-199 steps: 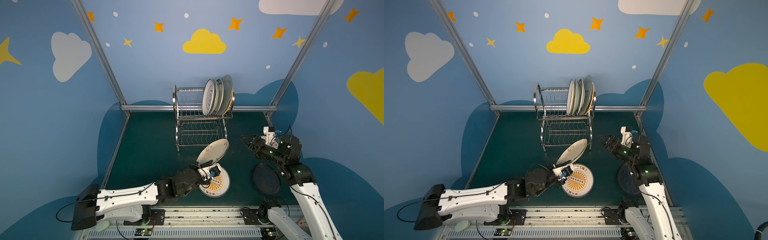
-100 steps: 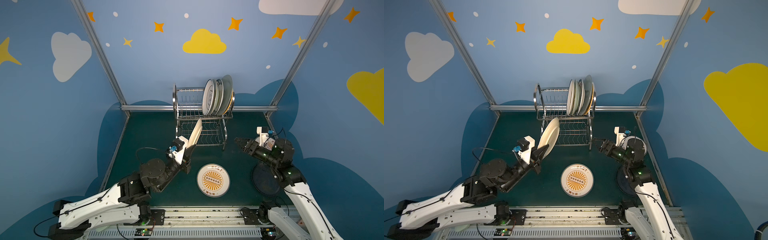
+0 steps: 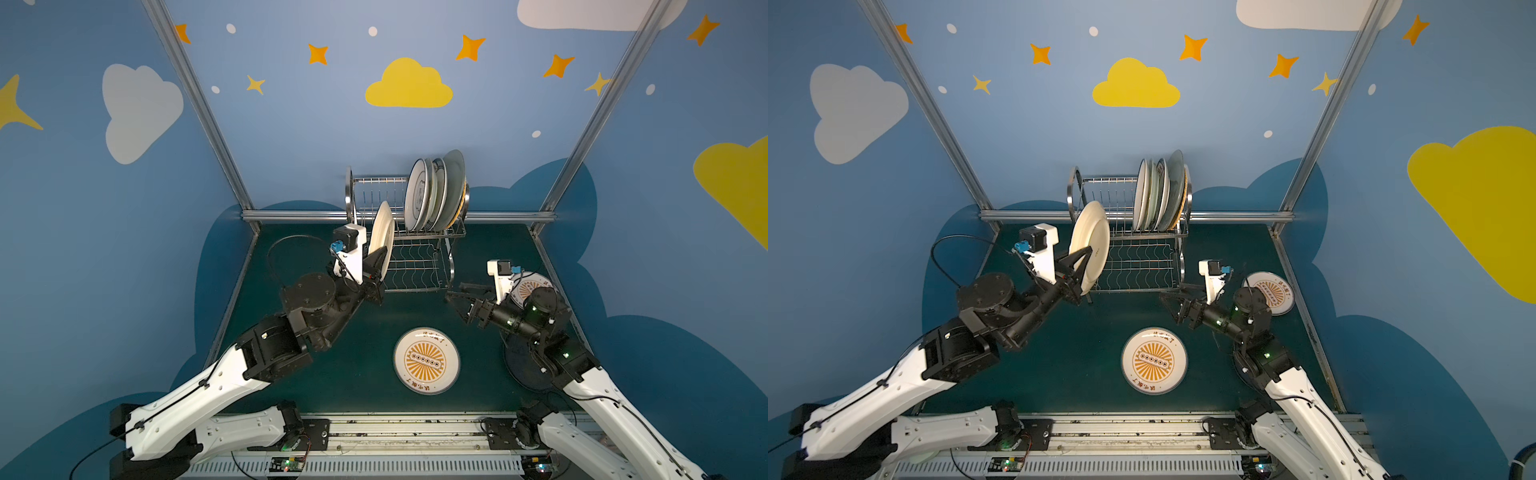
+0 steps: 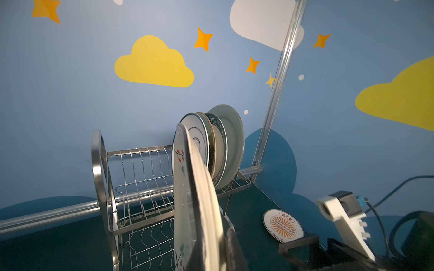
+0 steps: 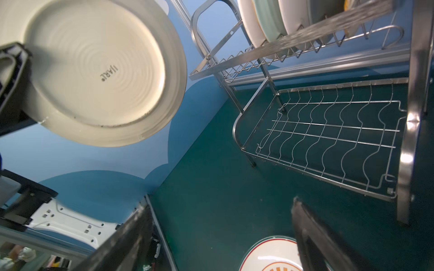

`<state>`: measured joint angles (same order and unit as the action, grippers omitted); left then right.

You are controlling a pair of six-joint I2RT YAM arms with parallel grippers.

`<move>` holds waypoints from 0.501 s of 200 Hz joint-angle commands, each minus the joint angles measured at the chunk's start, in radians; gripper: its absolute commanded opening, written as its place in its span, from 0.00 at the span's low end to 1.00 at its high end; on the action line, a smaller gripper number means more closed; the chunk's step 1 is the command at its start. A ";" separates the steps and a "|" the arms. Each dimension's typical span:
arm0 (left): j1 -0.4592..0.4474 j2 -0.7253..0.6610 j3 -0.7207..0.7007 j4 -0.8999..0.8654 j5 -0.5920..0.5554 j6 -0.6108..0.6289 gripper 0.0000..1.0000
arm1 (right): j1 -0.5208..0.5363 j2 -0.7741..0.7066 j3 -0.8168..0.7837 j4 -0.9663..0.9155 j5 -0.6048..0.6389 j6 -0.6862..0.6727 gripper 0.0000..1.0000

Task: Load plates into a dish rack
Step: Place the plate on the dish rack.

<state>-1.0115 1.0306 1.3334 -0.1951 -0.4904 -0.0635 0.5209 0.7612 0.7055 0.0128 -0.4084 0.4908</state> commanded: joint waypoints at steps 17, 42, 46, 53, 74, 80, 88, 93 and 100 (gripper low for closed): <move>0.072 0.082 0.150 0.100 0.079 -0.048 0.04 | 0.069 -0.013 -0.029 0.048 0.046 -0.134 0.91; 0.114 0.161 0.228 0.102 0.103 -0.029 0.04 | 0.108 -0.051 -0.090 0.058 0.083 -0.167 0.91; 0.124 0.175 0.241 0.101 0.107 -0.027 0.04 | 0.109 -0.059 -0.098 0.063 0.089 -0.171 0.90; 0.137 0.196 0.262 0.100 0.117 -0.023 0.04 | 0.115 -0.073 -0.116 0.072 0.097 -0.178 0.91; 0.195 0.264 0.324 0.095 0.144 -0.033 0.04 | 0.128 -0.125 -0.162 0.088 0.130 -0.195 0.91; 0.211 0.283 0.340 0.092 0.156 -0.041 0.04 | 0.131 -0.141 -0.175 0.103 0.135 -0.198 0.91; 0.231 0.308 0.362 0.087 0.172 -0.052 0.04 | 0.134 -0.164 -0.195 0.126 0.142 -0.204 0.91; 0.242 0.325 0.379 0.084 0.181 -0.058 0.04 | 0.137 -0.177 -0.208 0.141 0.149 -0.208 0.91; 0.256 0.347 0.403 0.079 0.194 -0.067 0.04 | 0.140 -0.193 -0.223 0.157 0.163 -0.213 0.91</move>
<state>-0.8024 1.3464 1.6413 -0.2138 -0.3481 -0.1028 0.6464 0.6262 0.5217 0.0750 -0.2989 0.3202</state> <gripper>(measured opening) 0.120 0.907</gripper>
